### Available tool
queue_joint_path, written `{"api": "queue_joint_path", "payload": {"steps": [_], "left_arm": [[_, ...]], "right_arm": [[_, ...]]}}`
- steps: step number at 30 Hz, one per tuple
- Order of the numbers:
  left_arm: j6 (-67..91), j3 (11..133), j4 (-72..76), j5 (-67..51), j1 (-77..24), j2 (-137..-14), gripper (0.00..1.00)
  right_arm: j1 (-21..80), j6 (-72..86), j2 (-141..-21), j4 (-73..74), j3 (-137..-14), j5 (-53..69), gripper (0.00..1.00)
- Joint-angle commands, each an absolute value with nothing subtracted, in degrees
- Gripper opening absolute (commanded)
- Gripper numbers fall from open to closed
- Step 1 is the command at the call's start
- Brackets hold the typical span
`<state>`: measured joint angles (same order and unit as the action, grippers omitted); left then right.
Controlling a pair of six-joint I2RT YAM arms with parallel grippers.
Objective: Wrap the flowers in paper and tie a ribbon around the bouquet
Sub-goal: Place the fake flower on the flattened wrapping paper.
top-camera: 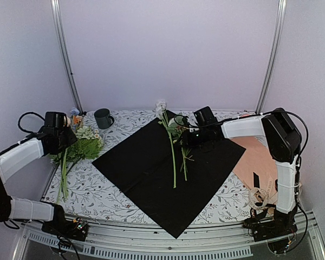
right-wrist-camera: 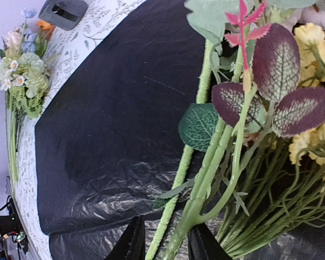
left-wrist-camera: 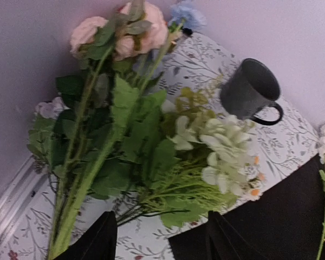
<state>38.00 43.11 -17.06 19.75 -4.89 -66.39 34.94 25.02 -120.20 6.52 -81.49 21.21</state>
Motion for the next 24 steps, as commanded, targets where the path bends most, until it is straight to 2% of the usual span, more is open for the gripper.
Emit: {"api": "queue_joint_path", "payload": {"steps": [1, 5, 13, 20, 24], "left_arm": [[37.3, 39.7, -17.2, 17.3, 3.2, -64.2, 0.52], [36.3, 38.1, -15.6, 14.2, 10.5, -66.3, 0.49], [34.0, 36.4, -11.3, 8.2, 16.4, -73.2, 0.53], [33.0, 37.6, -9.1, 6.0, 16.9, -78.8, 0.44], [33.0, 38.1, -8.2, 6.2, 17.3, -81.3, 0.31]], "right_arm": [[35.1, 21.8, -117.0, 9.5, -82.3, 13.3, 0.29], [35.1, 19.5, -114.0, 11.1, -81.1, 11.5, 0.32], [35.1, 17.9, -109.9, 11.1, -78.6, 14.2, 0.34], [35.1, 17.6, -109.6, 11.2, -77.8, 15.4, 0.34], [35.1, 17.3, -109.1, 11.3, -77.2, 16.1, 0.34]]}}
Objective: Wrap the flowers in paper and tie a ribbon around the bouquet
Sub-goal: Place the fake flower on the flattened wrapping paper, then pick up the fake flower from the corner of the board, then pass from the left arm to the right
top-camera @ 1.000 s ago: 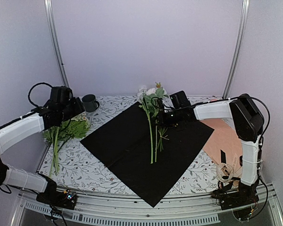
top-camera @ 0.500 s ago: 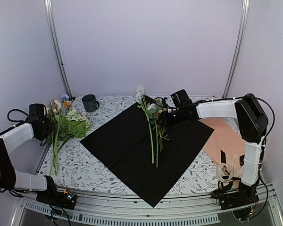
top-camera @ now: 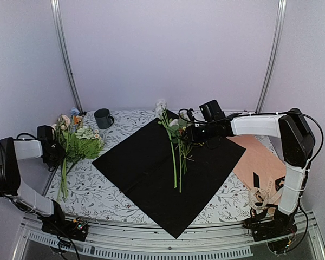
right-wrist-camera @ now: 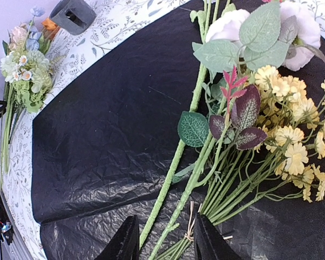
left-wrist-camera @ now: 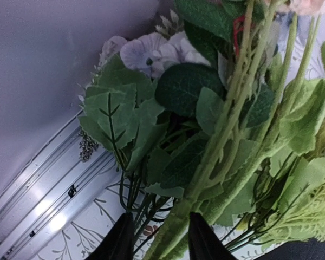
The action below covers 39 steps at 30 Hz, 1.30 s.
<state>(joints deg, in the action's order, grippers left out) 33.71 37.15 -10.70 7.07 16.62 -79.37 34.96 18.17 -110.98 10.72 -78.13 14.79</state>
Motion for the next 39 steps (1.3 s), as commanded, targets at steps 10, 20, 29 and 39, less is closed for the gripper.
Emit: {"api": "queue_joint_path", "payload": {"steps": [10, 20, 29, 39], "left_arm": [[32.7, 38.5, -9.7, 7.3, 17.0, -79.7, 0.00], [28.2, 45.8, -14.9, 27.3, 0.8, -58.6, 0.00], [23.6, 49.4, 5.7, 9.7, -23.9, -52.5, 0.00], [24.5, 51.8, 39.4, -5.0, -45.9, -72.4, 0.00]], "right_arm": [[35.1, 16.4, -108.2, 11.7, -76.9, 16.1, 0.35], [35.3, 15.6, -106.0, 13.5, -77.6, 14.6, 0.35], [41.0, 7.1, -100.0, 3.4, -77.8, 32.5, 0.36], [46.3, 12.7, -98.5, -11.4, -77.9, 44.9, 0.65]]}}
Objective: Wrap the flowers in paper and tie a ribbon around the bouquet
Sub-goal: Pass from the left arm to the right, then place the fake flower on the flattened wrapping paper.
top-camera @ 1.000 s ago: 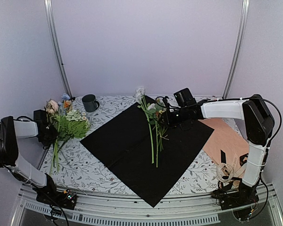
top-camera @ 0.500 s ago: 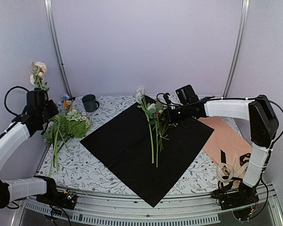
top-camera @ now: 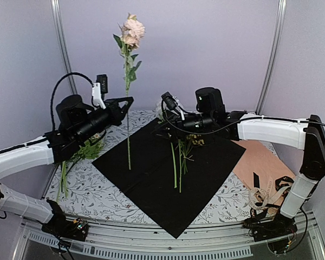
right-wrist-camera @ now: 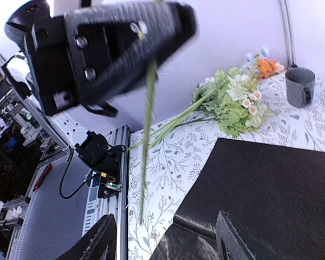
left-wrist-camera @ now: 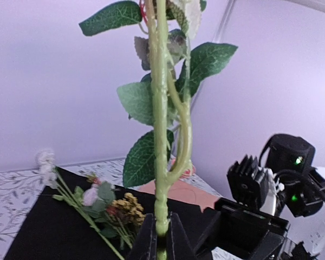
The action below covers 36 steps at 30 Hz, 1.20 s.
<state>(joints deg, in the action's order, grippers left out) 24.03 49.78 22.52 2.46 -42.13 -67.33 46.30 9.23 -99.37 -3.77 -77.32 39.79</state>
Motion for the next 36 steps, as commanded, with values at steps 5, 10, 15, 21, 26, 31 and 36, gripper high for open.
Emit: {"api": "queue_joint_path", "payload": {"steps": [5, 10, 15, 21, 26, 31, 36], "left_arm": [[31.1, 53.4, 47.0, -9.7, -47.6, -80.1, 0.00], [33.0, 53.5, 52.3, -10.3, -49.4, -84.2, 0.00], [34.9, 53.6, 55.9, -10.9, -49.9, -87.1, 0.00], [35.0, 53.1, 54.8, -9.5, -50.0, -86.6, 0.00], [33.2, 56.3, 30.0, 9.0, -49.8, -83.4, 0.77], [33.8, 57.6, 6.2, 23.7, -47.7, -80.6, 0.92], [38.9, 53.1, -6.1, 24.8, -41.1, -77.5, 0.94]], "right_arm": [[46.8, 14.1, -98.8, -12.0, -77.0, 40.2, 0.74], [46.8, 14.1, -99.0, -12.0, -76.1, 39.8, 0.75], [46.8, 14.3, -99.3, -12.0, -75.8, 39.5, 0.72], [46.7, 14.9, -99.1, -11.5, -75.5, 38.3, 0.04], [45.5, 18.2, -99.8, -6.4, -75.1, 31.2, 0.00], [42.6, 23.0, -105.9, 2.4, -76.5, 24.6, 0.00], [41.6, 24.2, -115.0, 8.1, -81.4, 24.0, 0.00]]}}
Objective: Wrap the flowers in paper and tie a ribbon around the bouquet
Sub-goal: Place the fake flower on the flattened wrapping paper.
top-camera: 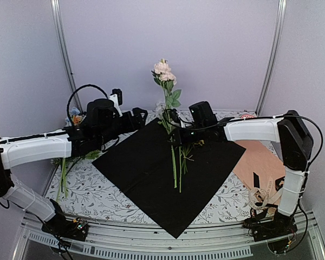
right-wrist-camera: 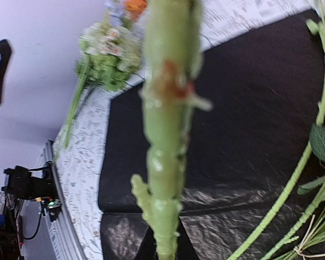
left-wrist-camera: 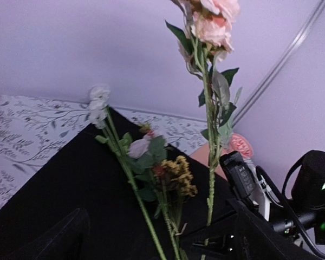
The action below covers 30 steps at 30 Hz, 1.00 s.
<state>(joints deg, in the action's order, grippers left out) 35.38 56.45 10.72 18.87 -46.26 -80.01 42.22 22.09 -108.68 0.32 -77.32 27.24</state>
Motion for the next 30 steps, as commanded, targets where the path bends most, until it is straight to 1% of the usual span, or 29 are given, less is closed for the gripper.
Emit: {"api": "queue_joint_path", "payload": {"steps": [1, 6, 11, 14, 17, 20, 22, 23, 24, 26, 30], "left_arm": [[39.2, 51.8, -6.7, 24.2, -40.0, -76.9, 0.93], [38.2, 46.1, -6.0, 22.7, -36.8, -75.6, 0.93], [35.5, 44.5, -5.4, 21.3, -35.1, -77.8, 0.93], [33.3, 45.1, -6.6, 20.6, -34.0, -81.0, 0.93], [30.7, 46.2, -8.1, 19.3, -33.1, -84.2, 0.93], [29.4, 46.8, -9.4, 18.9, -32.4, -87.2, 0.93], [28.8, 46.4, -9.0, 18.1, -31.4, -88.8, 0.91], [28.5, 46.3, -8.7, 17.4, -30.8, -89.5, 0.88], [28.1, 46.3, -8.4, 16.6, -30.1, -90.1, 0.83], [26.3, 47.6, -8.1, 15.6, -29.4, -91.4, 0.69], [19.8, 55.1, -8.6, 14.1, -27.8, -97.1, 0.55]], "right_arm": [[41.6, 24.0, -116.5, 9.1, -82.1, 24.0, 0.01], [40.9, 25.3, -121.5, 10.2, -83.8, 22.5, 0.06], [40.4, 27.5, -123.2, 10.2, -85.5, 22.7, 0.14], [39.5, 29.1, -123.8, 10.0, -86.0, 23.9, 0.16], [39.4, 29.7, -123.1, 10.3, -85.5, 24.4, 0.27], [39.4, 29.9, -120.1, 10.0, -83.8, 25.7, 0.34], [39.5, 29.6, -117.1, 10.1, -82.3, 25.6, 0.39], [39.4, 29.2, -115.5, 10.5, -81.2, 24.5, 0.40], [39.4, 28.9, -113.7, 10.9, -80.0, 22.9, 0.41], [38.5, 28.0, -111.0, 11.4, -77.0, 20.3, 0.42], [36.8, 25.8, -110.4, 15.1, -74.9, 15.4, 0.40]]}}
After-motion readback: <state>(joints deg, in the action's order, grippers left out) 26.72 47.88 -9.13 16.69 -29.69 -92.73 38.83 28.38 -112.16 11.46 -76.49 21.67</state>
